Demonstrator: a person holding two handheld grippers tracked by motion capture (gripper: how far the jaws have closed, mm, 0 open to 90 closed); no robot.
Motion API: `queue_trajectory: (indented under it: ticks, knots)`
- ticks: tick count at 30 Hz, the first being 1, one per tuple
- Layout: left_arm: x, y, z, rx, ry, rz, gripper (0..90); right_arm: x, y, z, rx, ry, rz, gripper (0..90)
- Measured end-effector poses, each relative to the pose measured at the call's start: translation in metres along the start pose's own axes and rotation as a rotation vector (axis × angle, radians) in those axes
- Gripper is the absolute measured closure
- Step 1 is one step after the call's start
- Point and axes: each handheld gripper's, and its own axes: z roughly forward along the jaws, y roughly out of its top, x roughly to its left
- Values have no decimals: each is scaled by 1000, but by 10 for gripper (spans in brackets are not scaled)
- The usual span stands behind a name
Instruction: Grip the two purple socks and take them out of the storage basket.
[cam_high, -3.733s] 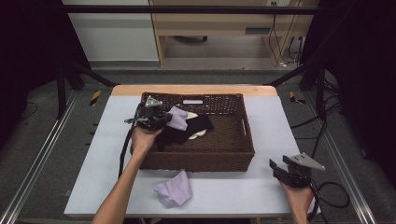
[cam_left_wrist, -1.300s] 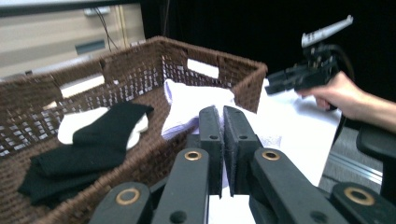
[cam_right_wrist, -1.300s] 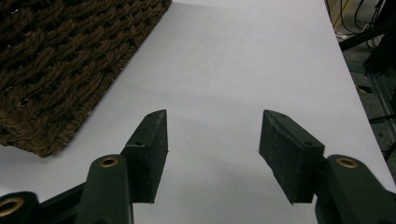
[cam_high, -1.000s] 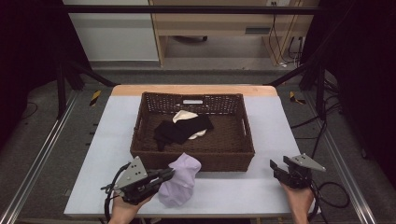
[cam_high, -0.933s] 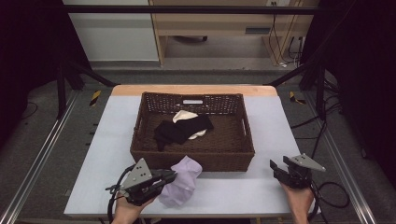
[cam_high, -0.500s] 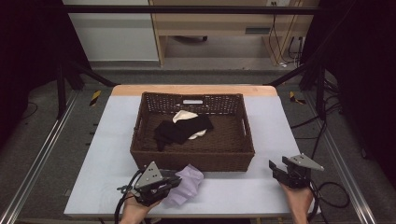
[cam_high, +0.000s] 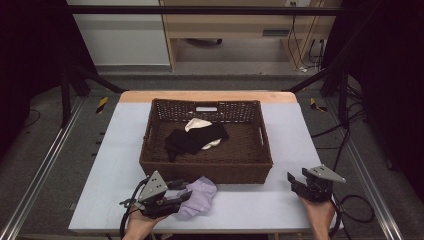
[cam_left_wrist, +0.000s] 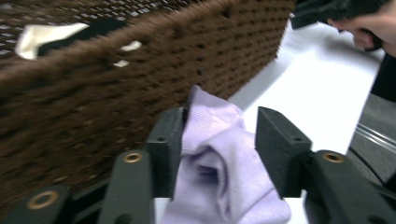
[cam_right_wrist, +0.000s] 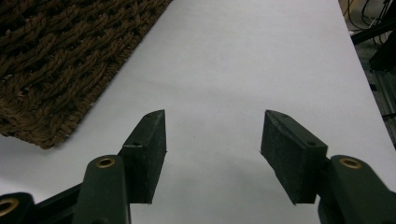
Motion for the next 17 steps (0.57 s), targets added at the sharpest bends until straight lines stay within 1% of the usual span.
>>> queue_trajectory:
  ticks: [1, 2, 4, 11, 13, 17]
  knots:
    - [2, 0, -2, -2, 10, -5, 458, 0, 0, 0, 0, 0, 1, 403]
    - [6, -2, -7, -14, 30, -14, 454, 0, 0, 0, 0, -1, 1, 402]
    - [10, -6, -11, -13, 44, -23, 440, 0, -1, -1, -1, 0, 6, 399]
    - [28, -27, -31, 4, 130, -45, 434, 0, -2, 0, 3, -3, 5, 391]
    - [34, -33, -36, 6, 155, -58, 426, 0, -2, 0, 5, -3, 7, 385]
    - [47, -42, -44, 5, 230, -73, 417, 0, -2, 0, 7, -4, 6, 374]
